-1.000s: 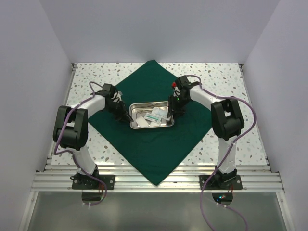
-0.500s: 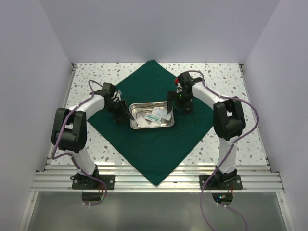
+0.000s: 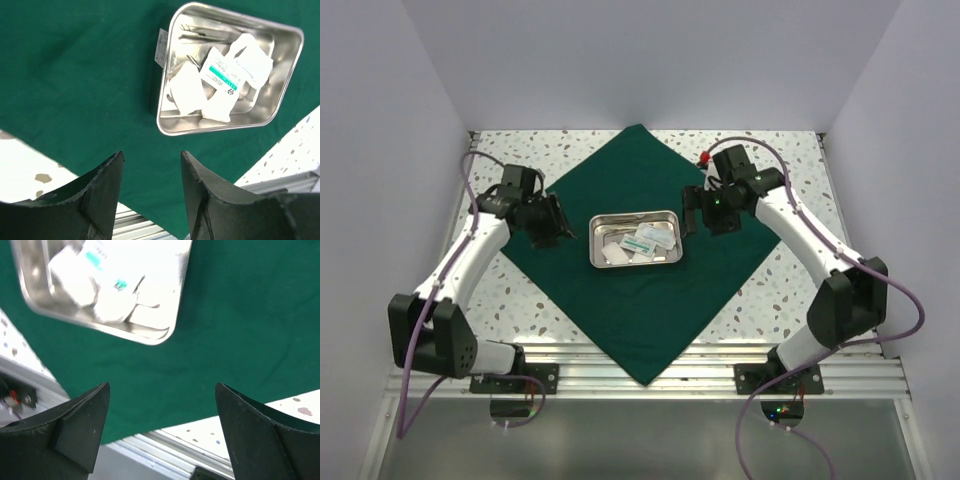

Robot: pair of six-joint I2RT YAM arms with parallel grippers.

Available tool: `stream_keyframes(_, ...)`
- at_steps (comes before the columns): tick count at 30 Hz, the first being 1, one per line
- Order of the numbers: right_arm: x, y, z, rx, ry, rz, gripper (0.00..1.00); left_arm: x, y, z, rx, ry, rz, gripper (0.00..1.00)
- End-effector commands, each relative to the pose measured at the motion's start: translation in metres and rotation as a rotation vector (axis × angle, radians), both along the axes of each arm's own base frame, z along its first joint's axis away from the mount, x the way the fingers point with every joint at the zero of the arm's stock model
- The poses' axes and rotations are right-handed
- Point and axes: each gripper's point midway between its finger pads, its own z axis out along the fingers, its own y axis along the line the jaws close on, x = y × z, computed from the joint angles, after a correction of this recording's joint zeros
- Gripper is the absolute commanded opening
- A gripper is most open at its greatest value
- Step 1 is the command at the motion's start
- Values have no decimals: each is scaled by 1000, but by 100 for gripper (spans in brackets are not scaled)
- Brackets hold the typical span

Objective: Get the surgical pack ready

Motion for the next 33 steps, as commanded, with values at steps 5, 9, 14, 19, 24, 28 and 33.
stream_keyframes(5, -119, 70, -8, -25, 20, 438, 83, -19, 47, 33, 183, -65, 160, 52)
stream_keyframes(9, -178, 97, -30, -97, 21, 678, 82, -21, 65, 32, 269, -45, 228, 52)
stream_keyframes(14, -240, 122, -56, -97, 56, 879, 80, -25, 71, 23, 292, 6, 280, 52)
stream_keyframes(19, -273, 146, -68, -41, 69, 938, 71, -32, 67, 16, 276, 29, 260, 52)
stream_keyframes(24, -280, 165, -93, -141, 52, 956, 63, -39, 67, 15, 276, 24, 237, 52)
stream_keyframes(28, -277, 182, -110, -182, 44, 889, 56, -43, 66, 17, 263, 10, 226, 52)
stream_keyframes(33, -277, 186, -126, -260, 22, 826, 48, -47, 69, 19, 274, -5, 224, 52)
